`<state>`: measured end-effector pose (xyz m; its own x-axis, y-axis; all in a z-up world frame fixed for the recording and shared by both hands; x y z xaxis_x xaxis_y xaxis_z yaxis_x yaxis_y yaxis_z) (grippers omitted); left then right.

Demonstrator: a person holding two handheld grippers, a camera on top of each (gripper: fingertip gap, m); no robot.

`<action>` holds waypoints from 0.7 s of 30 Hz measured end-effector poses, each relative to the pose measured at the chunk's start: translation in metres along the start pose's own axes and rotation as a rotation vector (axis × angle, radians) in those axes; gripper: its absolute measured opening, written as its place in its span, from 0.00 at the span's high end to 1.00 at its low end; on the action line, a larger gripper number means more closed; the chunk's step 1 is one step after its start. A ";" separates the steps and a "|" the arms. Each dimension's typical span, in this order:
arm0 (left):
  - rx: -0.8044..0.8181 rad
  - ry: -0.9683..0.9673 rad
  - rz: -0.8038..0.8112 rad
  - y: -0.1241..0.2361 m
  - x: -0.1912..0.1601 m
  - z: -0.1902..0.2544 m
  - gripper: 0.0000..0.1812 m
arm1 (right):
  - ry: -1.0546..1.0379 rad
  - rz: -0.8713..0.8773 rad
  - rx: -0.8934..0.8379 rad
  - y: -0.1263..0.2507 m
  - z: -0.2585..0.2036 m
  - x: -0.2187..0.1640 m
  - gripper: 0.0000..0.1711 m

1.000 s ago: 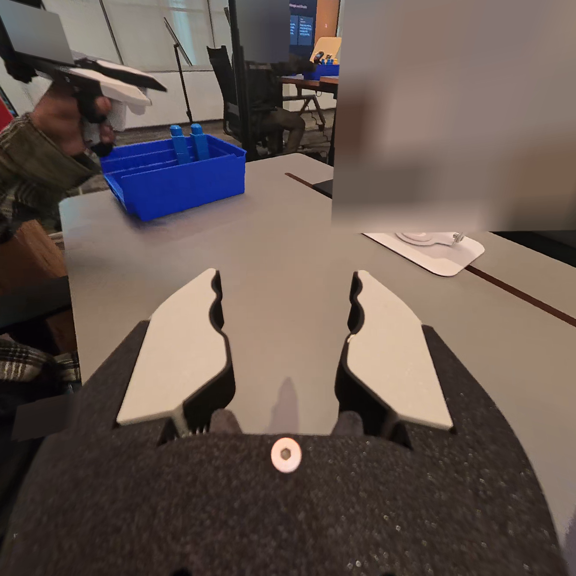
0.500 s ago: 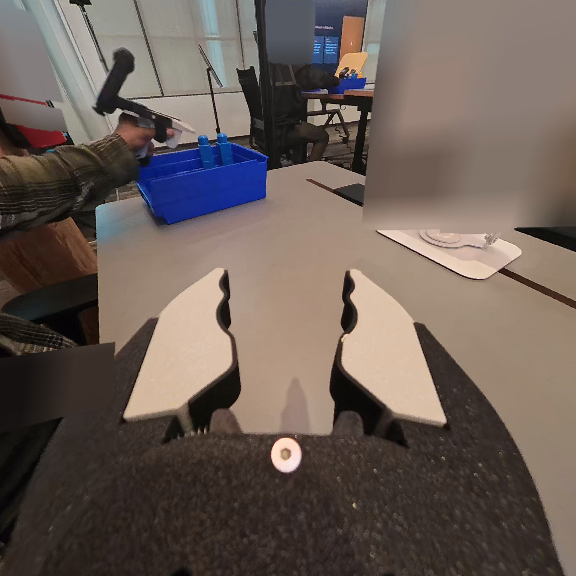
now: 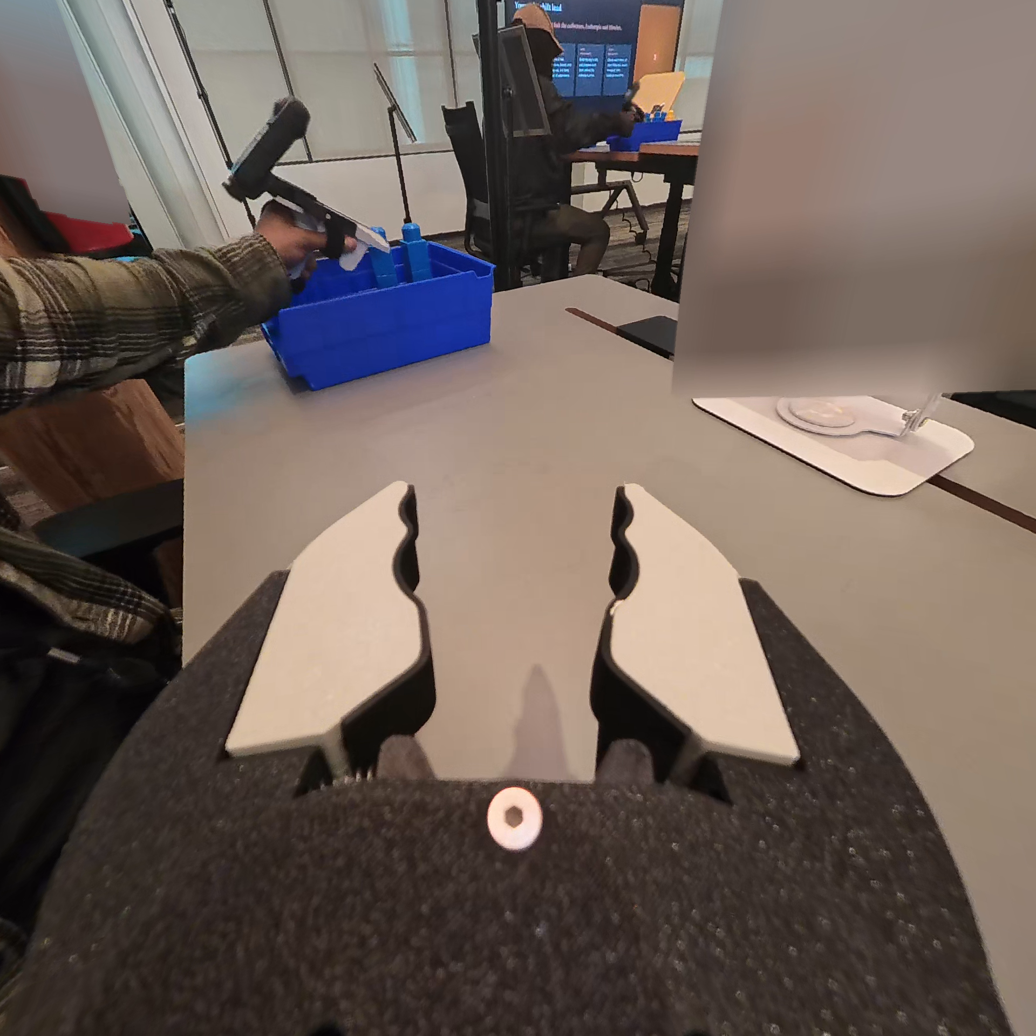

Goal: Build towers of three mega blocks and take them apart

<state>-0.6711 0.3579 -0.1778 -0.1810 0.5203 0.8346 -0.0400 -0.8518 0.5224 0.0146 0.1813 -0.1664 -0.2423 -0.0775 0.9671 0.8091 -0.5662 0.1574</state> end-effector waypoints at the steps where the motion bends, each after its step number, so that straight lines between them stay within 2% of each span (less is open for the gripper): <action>1: 0.007 -0.005 -0.013 -0.001 0.000 -0.001 0.67 | -0.002 -0.003 0.001 0.000 0.000 0.000 0.61; 6: 0.011 0.007 -0.055 -0.008 0.003 -0.002 0.70 | 0.004 -0.007 0.011 0.000 -0.002 -0.001 0.61; 7: 0.008 0.007 -0.061 -0.009 0.004 -0.002 0.72 | 0.006 -0.007 0.012 0.000 -0.002 0.000 0.61; 8: 0.002 0.004 -0.068 -0.009 0.005 -0.002 0.80 | 0.007 -0.007 0.012 0.000 -0.002 0.000 0.61; 14: -0.046 0.020 -0.063 -0.005 0.007 0.002 0.81 | 0.004 0.003 0.029 -0.001 -0.006 0.001 0.63; 18: -0.113 -0.008 -0.014 0.019 0.023 0.014 0.81 | -0.009 -0.004 0.051 -0.004 -0.010 -0.001 0.64; 21: -0.180 -0.087 0.006 0.052 0.049 0.036 0.81 | -0.015 -0.015 0.069 -0.009 -0.011 0.001 0.63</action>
<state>-0.6463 0.3415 -0.1033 -0.0967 0.5115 0.8538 -0.2152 -0.8483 0.4838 0.0012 0.1776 -0.1695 -0.2475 -0.0567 0.9672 0.8406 -0.5091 0.1852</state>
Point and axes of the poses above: each gripper's, where its closed fingertips meet, y back along the fingers, x out of its top, z = x × y across the jaws, the point moved 8 cm from there along y, back along the fingers, and after that the axes turned 14 degrees about y, right-handed, at the moved point
